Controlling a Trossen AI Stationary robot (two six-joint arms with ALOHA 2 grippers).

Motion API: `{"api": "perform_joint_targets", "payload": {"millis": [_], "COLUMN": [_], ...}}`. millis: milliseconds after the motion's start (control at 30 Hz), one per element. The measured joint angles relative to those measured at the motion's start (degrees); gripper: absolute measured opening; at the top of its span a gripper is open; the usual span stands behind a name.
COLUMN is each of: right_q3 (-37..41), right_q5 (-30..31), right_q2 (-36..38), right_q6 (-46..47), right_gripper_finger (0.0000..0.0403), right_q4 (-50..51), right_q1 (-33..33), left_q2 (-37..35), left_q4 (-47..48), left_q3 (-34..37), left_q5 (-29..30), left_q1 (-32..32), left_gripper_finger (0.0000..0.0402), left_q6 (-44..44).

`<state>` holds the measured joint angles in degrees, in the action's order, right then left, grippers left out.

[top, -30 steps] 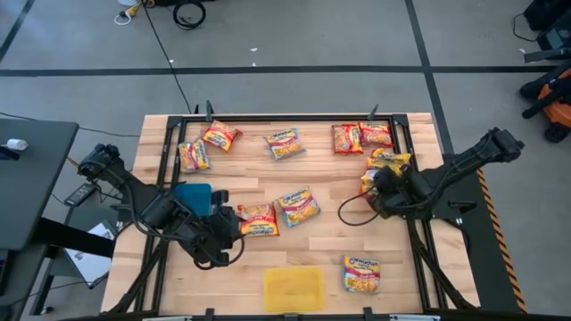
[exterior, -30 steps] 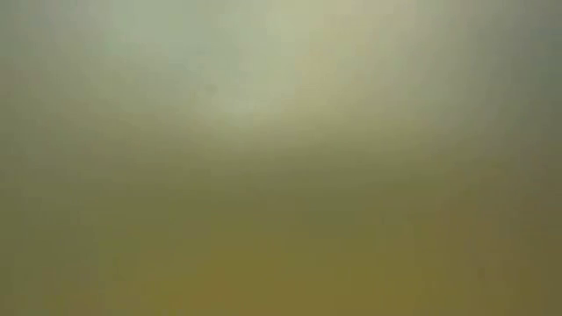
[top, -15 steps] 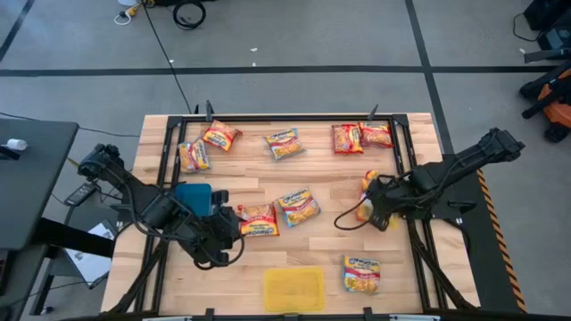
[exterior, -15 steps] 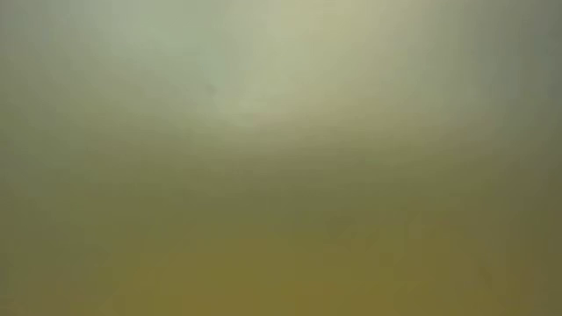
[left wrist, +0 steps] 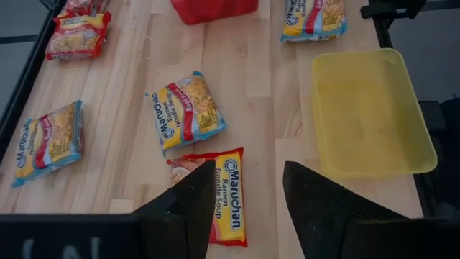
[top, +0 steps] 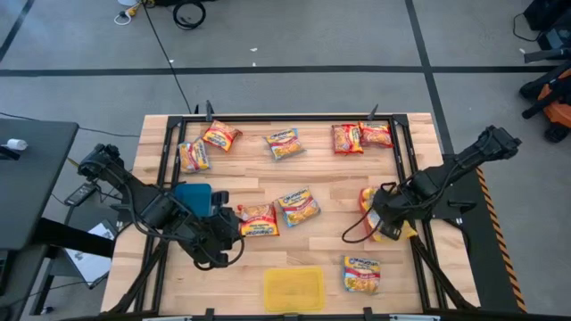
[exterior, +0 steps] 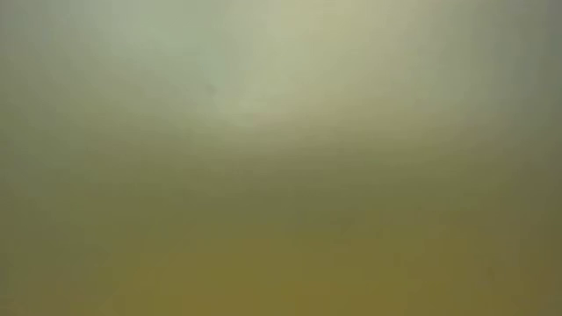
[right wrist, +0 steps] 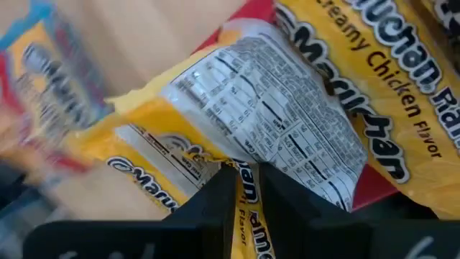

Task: Sort Maruchan noodles
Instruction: Put the yellow noodle pack into the red bin

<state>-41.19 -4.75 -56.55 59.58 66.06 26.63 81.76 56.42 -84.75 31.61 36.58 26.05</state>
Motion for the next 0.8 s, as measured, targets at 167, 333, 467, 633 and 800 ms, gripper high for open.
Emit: {"api": "perform_joint_targets", "payload": {"millis": [167, 333, 467, 633, 800], "right_q3": [0.01, -1.05, -4.57, -5.82, -2.53], "right_q5": [13.48, 18.79, 26.73, 33.94, 30.18], "right_q2": [0.04, 0.04, 0.04, 0.0, -1.22], "right_q6": [-1.05, -0.89, -1.81, -4.39, -3.94], "right_gripper_finger": [0.0073, 0.0073, 0.0073, 0.0073, 0.0073], "right_q4": [1.8, 4.84, 8.09, 9.2, 8.98], "right_q1": [-1.79, -3.58, -3.85, -4.25, -6.57], "left_q2": [0.0, 0.0, 0.0, 0.0, 0.0], "left_q4": [-0.06, -0.04, -0.04, -0.04, -0.02], "left_q3": [0.0, 0.0, 0.0, 0.0, 0.0], "left_q5": [0.28, 0.3, 0.3, 0.31, 0.29], "left_q1": [-0.09, -0.09, -0.08, -0.07, 0.04], "left_gripper_finger": [0.0167, 0.0167, 0.0167, 0.0167, 0.0167], "left_q6": [-1.15, -1.15, -1.15, -1.15, -1.15]}}
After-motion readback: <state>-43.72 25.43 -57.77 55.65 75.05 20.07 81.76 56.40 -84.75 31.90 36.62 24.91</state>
